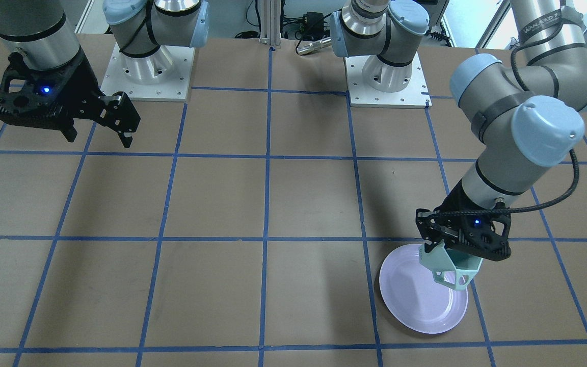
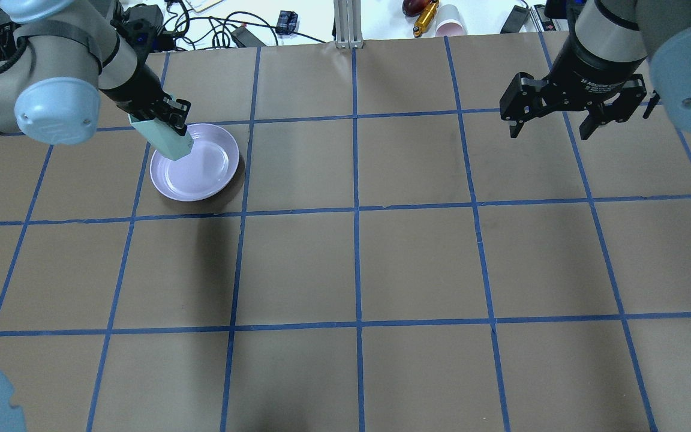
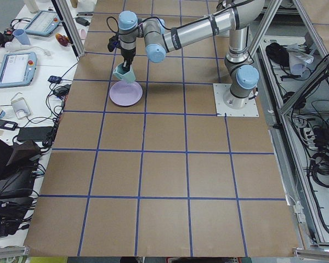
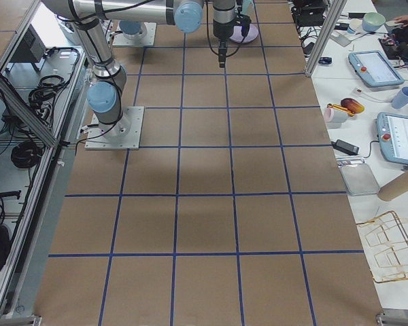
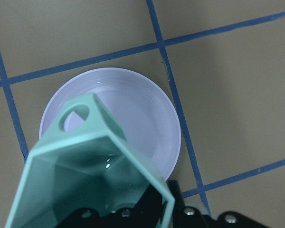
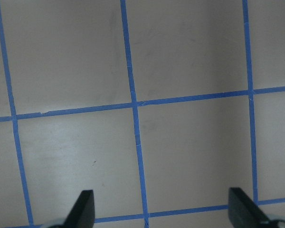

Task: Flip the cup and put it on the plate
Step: 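Turn the mug upright over the plate with the left gripper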

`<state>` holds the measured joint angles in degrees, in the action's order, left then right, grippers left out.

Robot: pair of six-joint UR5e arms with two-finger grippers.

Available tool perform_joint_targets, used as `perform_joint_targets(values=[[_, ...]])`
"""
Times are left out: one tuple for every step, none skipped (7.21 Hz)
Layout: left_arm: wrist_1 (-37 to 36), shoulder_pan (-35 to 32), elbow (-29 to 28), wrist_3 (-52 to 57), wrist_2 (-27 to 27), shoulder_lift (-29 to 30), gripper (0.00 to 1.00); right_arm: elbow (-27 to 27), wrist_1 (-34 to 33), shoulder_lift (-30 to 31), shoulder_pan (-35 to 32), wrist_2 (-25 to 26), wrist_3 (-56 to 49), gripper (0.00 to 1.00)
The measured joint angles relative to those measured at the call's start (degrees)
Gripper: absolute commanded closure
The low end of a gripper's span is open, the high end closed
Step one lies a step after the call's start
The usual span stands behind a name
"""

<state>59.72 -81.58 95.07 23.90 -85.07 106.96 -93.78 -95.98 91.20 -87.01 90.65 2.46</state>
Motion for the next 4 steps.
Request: perform_joint_targets(values=[[-4.59, -0.52, 2.64, 0.07, -1.5, 0.3, 1.0, 0.0, 0.0, -0.01, 0.0, -0.02, 0.0, 0.0], [-8.37, -0.84, 4.8, 0.23, -2.95, 0.55, 1.0, 0.0, 0.0, 0.0, 0.0, -0.01, 0.0, 0.0], [-11.52, -1.13, 6.05, 0.31, -3.79, 0.9, 1.0, 0.0, 0.0, 0.0, 0.0, 0.02, 0.0, 0.0], [-13.64, -1.29, 6.62, 0.4, -4.15, 1.22, 1.0, 0.0, 0.0, 0.0, 0.0, 0.04, 0.0, 0.0]])
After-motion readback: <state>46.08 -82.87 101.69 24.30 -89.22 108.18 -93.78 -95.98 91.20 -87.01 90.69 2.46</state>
